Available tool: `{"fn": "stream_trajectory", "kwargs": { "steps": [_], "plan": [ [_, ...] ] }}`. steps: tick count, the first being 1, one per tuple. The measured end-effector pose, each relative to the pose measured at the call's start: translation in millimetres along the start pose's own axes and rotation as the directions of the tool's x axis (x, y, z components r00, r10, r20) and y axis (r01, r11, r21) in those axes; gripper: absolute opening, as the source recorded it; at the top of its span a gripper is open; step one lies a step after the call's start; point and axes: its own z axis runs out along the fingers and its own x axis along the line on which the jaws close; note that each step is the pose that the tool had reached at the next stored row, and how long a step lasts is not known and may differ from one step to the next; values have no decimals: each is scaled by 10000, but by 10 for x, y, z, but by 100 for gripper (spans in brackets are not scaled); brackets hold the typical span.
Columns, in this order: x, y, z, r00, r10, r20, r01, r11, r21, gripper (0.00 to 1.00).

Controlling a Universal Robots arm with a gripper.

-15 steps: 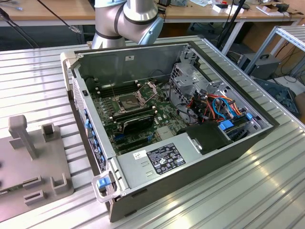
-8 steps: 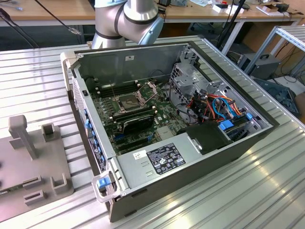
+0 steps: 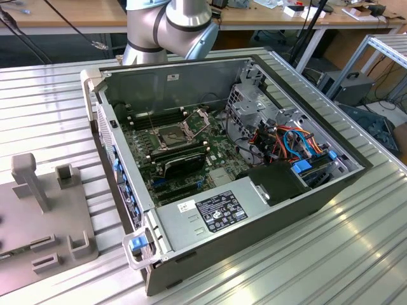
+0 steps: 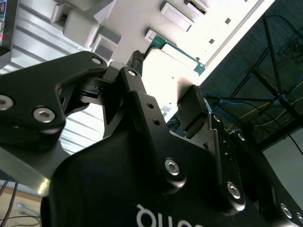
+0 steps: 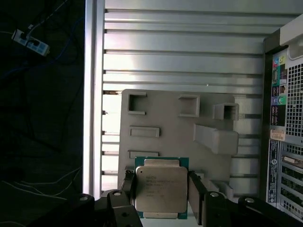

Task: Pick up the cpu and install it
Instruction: 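Pick up the cpu and move it towards the insertion slot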

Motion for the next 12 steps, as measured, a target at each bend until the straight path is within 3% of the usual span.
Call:
{"fn": "stream_trajectory", "kwargs": {
  "steps": [6,12],
  "plan": [
    [-54,-1,0,10000,0,1,0,10000,-1,54],
    [-59,-1,0,10000,0,0,0,10000,0,54]
  ]
}}
